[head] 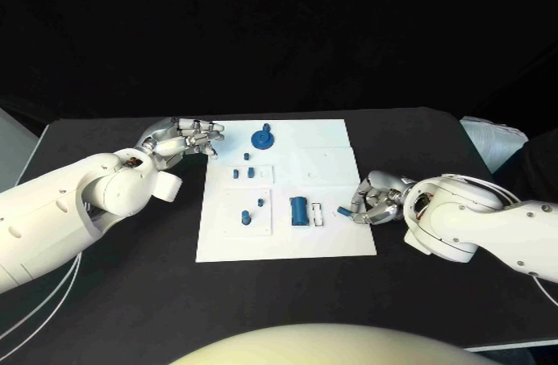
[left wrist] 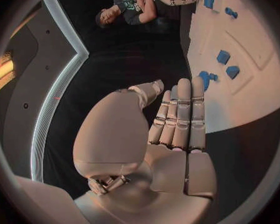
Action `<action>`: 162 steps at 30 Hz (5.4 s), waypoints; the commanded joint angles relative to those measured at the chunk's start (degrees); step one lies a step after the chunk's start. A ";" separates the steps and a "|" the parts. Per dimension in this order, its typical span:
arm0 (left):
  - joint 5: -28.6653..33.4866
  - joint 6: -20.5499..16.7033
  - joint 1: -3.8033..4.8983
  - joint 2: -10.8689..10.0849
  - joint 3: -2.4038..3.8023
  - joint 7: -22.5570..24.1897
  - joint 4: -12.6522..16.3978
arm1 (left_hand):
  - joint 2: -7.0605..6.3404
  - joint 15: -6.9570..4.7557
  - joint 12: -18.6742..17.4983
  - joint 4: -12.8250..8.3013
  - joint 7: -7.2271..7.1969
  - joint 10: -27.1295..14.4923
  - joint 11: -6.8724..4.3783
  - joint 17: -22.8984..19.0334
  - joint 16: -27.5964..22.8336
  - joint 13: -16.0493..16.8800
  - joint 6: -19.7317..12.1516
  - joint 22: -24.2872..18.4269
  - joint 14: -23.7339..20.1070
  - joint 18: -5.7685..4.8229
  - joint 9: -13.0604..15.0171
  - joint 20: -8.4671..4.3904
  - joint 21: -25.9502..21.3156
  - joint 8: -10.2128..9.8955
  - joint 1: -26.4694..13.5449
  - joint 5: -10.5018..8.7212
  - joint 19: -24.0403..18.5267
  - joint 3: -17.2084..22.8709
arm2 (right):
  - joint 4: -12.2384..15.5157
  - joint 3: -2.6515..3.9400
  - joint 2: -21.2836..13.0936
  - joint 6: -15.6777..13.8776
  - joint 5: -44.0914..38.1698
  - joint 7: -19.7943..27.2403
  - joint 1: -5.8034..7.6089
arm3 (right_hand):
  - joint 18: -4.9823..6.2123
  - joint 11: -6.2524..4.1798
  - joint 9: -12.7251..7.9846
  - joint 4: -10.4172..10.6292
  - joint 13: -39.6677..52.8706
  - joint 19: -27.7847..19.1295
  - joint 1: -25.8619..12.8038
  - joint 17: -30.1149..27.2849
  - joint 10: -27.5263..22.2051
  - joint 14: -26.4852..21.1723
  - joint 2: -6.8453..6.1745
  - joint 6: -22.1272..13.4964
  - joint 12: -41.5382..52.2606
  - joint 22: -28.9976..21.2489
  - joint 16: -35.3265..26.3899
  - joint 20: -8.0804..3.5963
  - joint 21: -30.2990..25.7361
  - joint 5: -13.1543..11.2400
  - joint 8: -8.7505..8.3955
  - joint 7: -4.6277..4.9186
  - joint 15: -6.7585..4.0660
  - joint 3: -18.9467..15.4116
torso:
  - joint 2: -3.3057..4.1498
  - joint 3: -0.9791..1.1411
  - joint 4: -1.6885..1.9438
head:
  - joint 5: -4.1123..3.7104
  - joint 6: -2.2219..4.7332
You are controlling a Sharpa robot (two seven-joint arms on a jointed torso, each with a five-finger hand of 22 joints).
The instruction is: Assemble the parts on the task board
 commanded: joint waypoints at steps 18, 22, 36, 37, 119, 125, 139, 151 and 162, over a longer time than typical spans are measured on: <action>-0.04 0.96 -0.01 0.20 0.04 0.14 0.17 | 0.34 -0.05 0.24 0.24 -0.18 -0.43 0.11 0.07 -0.31 -0.09 -0.18 -0.07 0.25 0.86 -0.09 0.09 -0.31 -0.18 -0.12 0.18 0.35 0.22 | 1.00 0.09 3.06 -3.32 10.35 -0.22 1.21 | -0.57 0.13 0.31 0.25 15.09 4.53 -1.76 15.10 6.26 6.07 -0.25 0.67 0.19 10.87 0.36 0.31 0.00 0.02 0.23 -0.11 0.22 -0.12 | 0.02 -0.01 0.05 | -0.33 -0.10; -0.04 0.99 -0.01 0.16 0.04 0.12 0.22 | 0.37 -0.02 0.28 0.37 -0.15 -0.51 0.14 0.08 -0.31 -0.13 -0.22 -0.14 0.25 0.84 -0.11 0.10 -0.39 -0.20 -0.16 0.18 0.42 0.24 | -0.08 0.02 4.37 -3.42 9.70 -0.47 0.96 | -0.51 0.10 0.30 0.69 15.09 4.49 -2.85 15.10 6.26 6.07 -0.14 0.69 0.19 10.77 0.36 0.28 -0.32 -0.41 0.16 -0.13 0.20 -0.29 | 0.01 -0.08 0.03 | -0.29 -0.05; -0.04 1.09 0.00 0.05 0.04 0.01 0.30 | 0.37 -0.02 0.28 0.37 -0.15 -0.51 0.14 0.08 -0.31 -0.13 -0.22 -0.14 0.25 0.84 -0.11 0.10 -0.39 -0.20 -0.16 0.18 0.42 0.24 | -2.15 -0.19 6.87 -2.41 8.92 -0.97 0.00 | -0.46 0.03 0.32 2.42 15.09 4.47 -6.53 15.10 6.26 6.07 0.06 0.99 0.19 10.71 0.36 0.23 -0.65 -1.78 0.08 -0.24 0.13 -1.72 | 0.05 0.04 0.00 | -0.08 -0.22; -0.04 1.11 0.00 0.04 0.04 -0.01 0.30 | 0.37 -0.02 0.28 0.37 -0.15 -0.51 0.14 0.08 -0.31 -0.13 -0.22 -0.14 0.25 0.84 -0.11 0.10 -0.39 -0.20 -0.16 0.18 0.42 0.24 | -2.26 -0.21 6.96 -2.26 8.91 -1.01 -0.09 | -0.45 0.03 0.33 2.44 15.09 4.46 -6.58 15.10 6.26 6.07 0.05 1.00 0.19 10.68 0.36 0.23 -0.72 -1.76 0.09 -0.23 0.13 -1.77 | 0.05 0.05 0.00 | -0.09 -0.25; -0.37 1.78 -0.01 0.20 0.04 -0.79 -0.03 | 0.55 0.03 0.43 0.84 -0.14 -0.67 0.17 0.11 -0.37 -0.24 -0.26 -0.40 0.17 0.82 -0.14 0.13 -0.72 -0.19 -0.28 0.21 0.54 0.43 | -0.87 -0.14 6.85 -6.43 10.67 0.07 -0.23 | -0.51 -0.15 0.58 6.63 15.09 4.54 -11.42 15.10 6.26 6.07 0.86 1.75 0.19 10.90 0.36 0.10 -0.54 -6.34 0.51 -0.50 -0.01 -6.69 | 0.01 -0.02 0.05 | 0.54 -0.81; -0.37 1.76 -0.01 0.21 0.04 -0.78 -0.05 | 0.55 0.03 0.43 0.84 -0.14 -0.67 0.17 0.11 -0.37 -0.24 -0.26 -0.40 0.17 0.82 -0.14 0.13 -0.72 -0.19 -0.28 0.21 0.54 0.43 | -0.90 -0.13 6.90 -5.95 12.12 1.39 -0.23 | -0.45 -0.15 0.56 6.60 15.09 4.51 -11.32 15.10 6.26 6.07 0.83 1.63 0.19 10.80 0.36 0.10 -0.83 -6.42 0.46 -0.49 -0.02 -6.83 | 0.00 0.06 -0.05 | 0.54 -0.76; -0.38 1.76 -0.01 0.29 0.03 -0.79 -0.13 | 0.55 0.03 0.43 0.84 -0.14 -0.67 0.17 0.11 -0.37 -0.24 -0.26 -0.40 0.17 0.82 -0.14 0.13 -0.72 -0.19 -0.28 0.21 0.54 0.43 | -0.23 -0.13 6.85 -3.69 14.26 3.52 -0.24 | -0.50 -0.08 0.45 6.48 15.09 4.53 -10.79 15.10 6.26 6.07 1.14 1.15 0.19 10.89 0.36 0.12 -0.62 -6.54 0.18 -0.38 0.03 -6.88 | 0.03 0.04 -0.02 | 0.40 -0.71; -0.38 1.78 -0.01 0.25 0.03 -0.82 -0.20 | 0.64 0.02 0.47 0.89 -0.14 -0.69 0.16 0.11 -0.38 -0.26 -0.26 -0.46 0.16 0.83 -0.14 0.13 -0.78 -0.19 -0.22 0.21 0.58 0.52 | -0.10 -0.13 5.26 -3.77 9.18 3.76 -0.26 | -0.54 -0.26 0.56 5.06 15.09 4.57 -8.28 15.10 6.26 6.07 1.06 1.66 0.19 11.03 0.36 0.07 -0.38 -6.60 0.52 -0.64 -0.08 -6.57 | 0.02 0.04 0.00 | 0.57 -0.75; -0.39 1.86 -0.02 0.34 0.03 -0.85 -0.28 | 0.66 0.01 0.50 0.89 -0.15 -0.71 0.15 0.12 -0.38 -0.28 -0.27 -0.49 0.15 0.84 -0.15 0.12 -0.82 -0.19 -0.16 0.21 0.61 0.57 | 0.79 -0.14 4.74 -1.66 5.18 3.75 -0.60 | -0.58 -1.91 2.20 0.63 15.09 4.62 -1.10 15.10 6.26 6.07 0.35 4.30 0.19 11.24 0.36 -1.04 -0.17 -15.74 4.27 -2.58 -1.43 -6.46 | 0.00 0.08 -0.06 | 0.58 -0.66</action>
